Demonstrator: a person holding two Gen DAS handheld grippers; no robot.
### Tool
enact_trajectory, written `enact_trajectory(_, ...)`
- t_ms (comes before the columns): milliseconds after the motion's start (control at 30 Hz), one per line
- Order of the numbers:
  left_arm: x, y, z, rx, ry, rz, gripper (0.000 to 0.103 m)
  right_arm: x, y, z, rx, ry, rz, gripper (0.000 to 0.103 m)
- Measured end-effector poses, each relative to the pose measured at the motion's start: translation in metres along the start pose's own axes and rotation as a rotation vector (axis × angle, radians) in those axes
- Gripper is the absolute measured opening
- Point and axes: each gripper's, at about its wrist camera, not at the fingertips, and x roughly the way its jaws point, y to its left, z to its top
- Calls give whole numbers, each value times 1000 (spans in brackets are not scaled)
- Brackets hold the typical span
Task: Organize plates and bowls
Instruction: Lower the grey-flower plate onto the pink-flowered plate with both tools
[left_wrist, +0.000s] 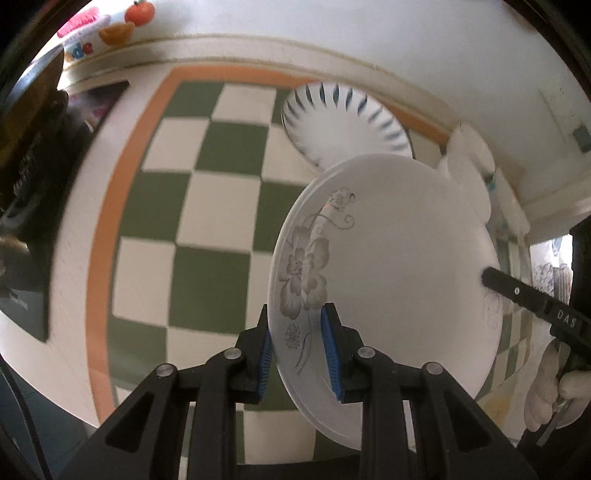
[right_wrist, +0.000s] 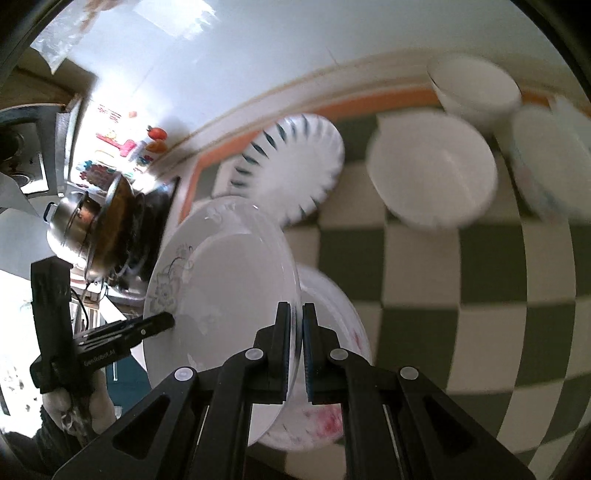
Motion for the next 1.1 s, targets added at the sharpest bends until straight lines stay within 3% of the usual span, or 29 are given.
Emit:
enact_trajectory(200, 29, -7, -15, 10, 66, 35, 23, 23, -31, -36, 31, 54, -13, 8)
enact_trajectory(367, 42, -9, -19, 21, 75, 77, 24, 40, -42, -50, 28, 81, -21, 8)
enact_trajectory(733, 57, -18, -30, 57, 89, 157, 23, 46, -32, -44, 2, 102, -73, 8)
enact_trajectory(933, 60, -20, -34, 53, 91, 171, 23, 42, -25, -39, -22, 136, -164, 11)
enact_trajectory(1100, 55, -15, -31, 29, 88, 166, 23, 41, -30, -43, -7, 166, -136, 11)
